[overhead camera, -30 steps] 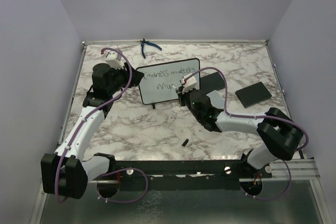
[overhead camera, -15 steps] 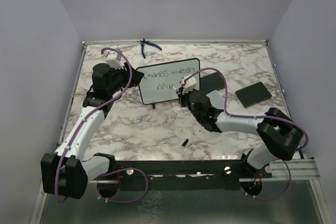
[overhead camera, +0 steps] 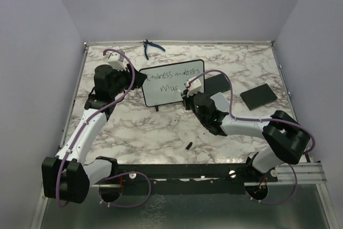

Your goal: Write a sentence on the whiteboard

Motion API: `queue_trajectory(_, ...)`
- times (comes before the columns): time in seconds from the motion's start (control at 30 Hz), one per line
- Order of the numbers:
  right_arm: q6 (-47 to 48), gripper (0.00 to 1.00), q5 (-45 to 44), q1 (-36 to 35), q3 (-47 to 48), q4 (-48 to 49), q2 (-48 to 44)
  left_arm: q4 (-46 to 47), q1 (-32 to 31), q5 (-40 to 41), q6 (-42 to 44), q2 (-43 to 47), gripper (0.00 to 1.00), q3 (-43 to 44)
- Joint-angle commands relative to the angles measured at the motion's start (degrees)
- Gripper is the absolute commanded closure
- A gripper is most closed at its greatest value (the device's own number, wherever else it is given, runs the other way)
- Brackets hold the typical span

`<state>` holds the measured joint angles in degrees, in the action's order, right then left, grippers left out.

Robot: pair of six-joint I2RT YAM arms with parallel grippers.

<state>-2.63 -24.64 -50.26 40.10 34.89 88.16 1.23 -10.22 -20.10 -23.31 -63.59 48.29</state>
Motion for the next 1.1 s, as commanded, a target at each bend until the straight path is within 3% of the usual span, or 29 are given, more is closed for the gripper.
queue_trajectory(0.0,0.3,1.00,-3.8,0.3,-1.1,-0.8,-1.0,1.2,-0.2,-1.1,0.2,1.3,0.51,-0.3)
queue_trajectory(0.37,0.3,1.00,-3.6,0.3,-1.8,-0.8,-2.2,1.2,-0.2,-1.2,0.2,1.4,0.51,-0.3)
queue_trajectory(0.67,1.6,0.99,-0.2,0.3,-3.7,0.1,-8.8,1.2,-0.3,-1.0,0.2,1.4,0.51,-0.4)
queue_trajectory(1.07,4.2,1.00,-1.3,0.3,1.1,2.8,-4.6,1.2,-0.3,-1.0,0.5,1.5,0.51,-0.4)
